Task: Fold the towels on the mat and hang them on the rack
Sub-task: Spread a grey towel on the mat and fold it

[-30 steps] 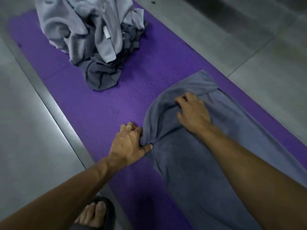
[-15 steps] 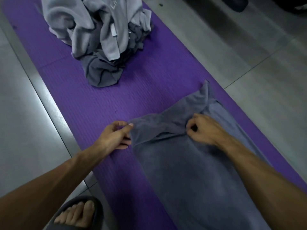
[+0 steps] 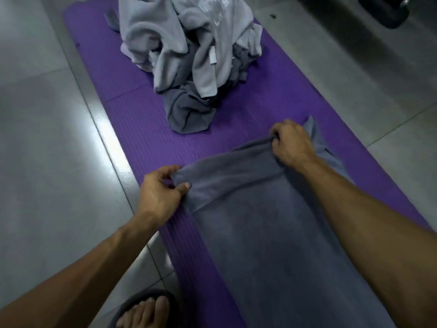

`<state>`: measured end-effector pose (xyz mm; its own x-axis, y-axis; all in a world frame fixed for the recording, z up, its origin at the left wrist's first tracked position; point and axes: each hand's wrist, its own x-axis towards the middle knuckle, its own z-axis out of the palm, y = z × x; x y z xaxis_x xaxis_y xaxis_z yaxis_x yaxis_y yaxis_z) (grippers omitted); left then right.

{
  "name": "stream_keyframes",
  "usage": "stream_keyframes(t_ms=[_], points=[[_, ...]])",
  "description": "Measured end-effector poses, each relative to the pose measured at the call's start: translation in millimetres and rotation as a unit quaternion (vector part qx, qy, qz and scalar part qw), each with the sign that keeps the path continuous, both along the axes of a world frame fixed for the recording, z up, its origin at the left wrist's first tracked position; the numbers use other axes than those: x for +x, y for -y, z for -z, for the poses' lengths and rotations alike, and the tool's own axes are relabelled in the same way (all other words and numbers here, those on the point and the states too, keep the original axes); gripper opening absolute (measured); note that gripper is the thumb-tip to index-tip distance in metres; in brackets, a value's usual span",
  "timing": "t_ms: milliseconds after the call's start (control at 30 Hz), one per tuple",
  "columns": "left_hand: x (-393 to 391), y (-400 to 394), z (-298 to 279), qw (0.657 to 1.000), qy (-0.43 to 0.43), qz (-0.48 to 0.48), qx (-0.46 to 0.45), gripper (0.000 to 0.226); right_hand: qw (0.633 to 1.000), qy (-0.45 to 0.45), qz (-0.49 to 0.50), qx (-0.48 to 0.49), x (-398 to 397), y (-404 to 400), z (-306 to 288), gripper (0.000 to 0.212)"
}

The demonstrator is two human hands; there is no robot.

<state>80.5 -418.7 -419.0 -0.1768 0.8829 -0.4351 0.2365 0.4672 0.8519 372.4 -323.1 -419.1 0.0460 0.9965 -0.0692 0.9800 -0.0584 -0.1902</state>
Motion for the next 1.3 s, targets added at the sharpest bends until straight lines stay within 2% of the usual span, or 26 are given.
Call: stream_keyframes(t_ms=[67,167,233,300,333,400,467,533,633,700,733,833,900,967,1000,1067,1133,1200,1233,1300], points=[[-17,-10,2,0.996,-0.085,0.029,0.022,0.041,1.0,-0.025,0.0,-0.015,-28,-20,4,0.032],[-30,-12,2,0.953,-0.271,0.129,0.038,0.063,0.999,-0.017,0.008,-0.037,-52,-19,5,0.049],[-30,-5,0,0.903,-0.36,0.183,0.144,0.06,0.998,-0.06,0.014,0.034,-54,2,1,0.045],[-20,3,3,0.826,-0.419,0.259,0.274,0.044,0.988,-0.086,-0.003,0.129,-52,33,1,0.033],[-13,5,5,0.793,-0.432,0.301,0.307,0.037,0.985,-0.075,-0.023,0.155,-49,50,5,0.028],[-2,5,12,0.761,-0.447,0.362,0.3,0.032,0.985,-0.021,-0.089,0.143,-48,78,14,0.022],[2,0,15,0.766,-0.461,0.367,0.258,0.032,0.986,0.025,-0.133,0.099,-48,85,22,0.026],[0,-5,11,0.779,-0.46,0.358,0.231,0.029,0.988,0.041,-0.119,0.094,-50,69,23,0.025],[-10,-4,7,0.777,-0.414,0.405,0.246,0.016,0.982,0.045,-0.14,0.115,-54,51,18,0.015],[-16,1,7,0.757,-0.394,0.454,0.255,0.027,0.98,0.031,-0.172,0.092,-53,57,15,0.025],[-18,2,7,0.759,-0.394,0.449,0.259,0.032,0.98,0.019,-0.181,0.077,-50,59,14,0.031],[-18,-15,6,0.814,-0.424,0.319,0.236,0.031,0.988,-0.023,-0.135,0.076,-46,39,6,0.033],[-18,-32,4,0.826,-0.469,0.278,0.142,0.038,0.994,-0.03,-0.086,0.063,-43,5,1,0.04],[-18,-37,6,0.809,-0.489,0.319,0.069,0.04,0.994,0.03,-0.089,-0.048,-43,-22,-1,0.061],[-19,-36,8,0.804,-0.489,0.331,0.067,0.035,0.988,0.074,-0.097,-0.095,-42,-30,-1,0.063],[-23,-34,5,0.817,-0.468,0.327,0.083,0.023,0.984,0.118,-0.093,-0.098,-40,-37,0,0.049],[-30,-44,3,0.845,-0.44,0.294,0.08,0.015,0.996,0.066,-0.031,-0.05,-41,-42,2,0.034],[-39,-59,2,0.853,-0.437,0.275,0.076,0.016,0.999,0.009,0.016,-0.029,-45,-51,6,0.032],[-41,-66,1,0.845,-0.445,0.282,0.086,0.021,0.999,-0.008,0.018,-0.035,-48,-53,7,0.036],[-35,-73,3,0.806,-0.475,0.318,0.15,0.036,0.999,-0.043,0.021,-0.021,-48,-54,7,0.044]])
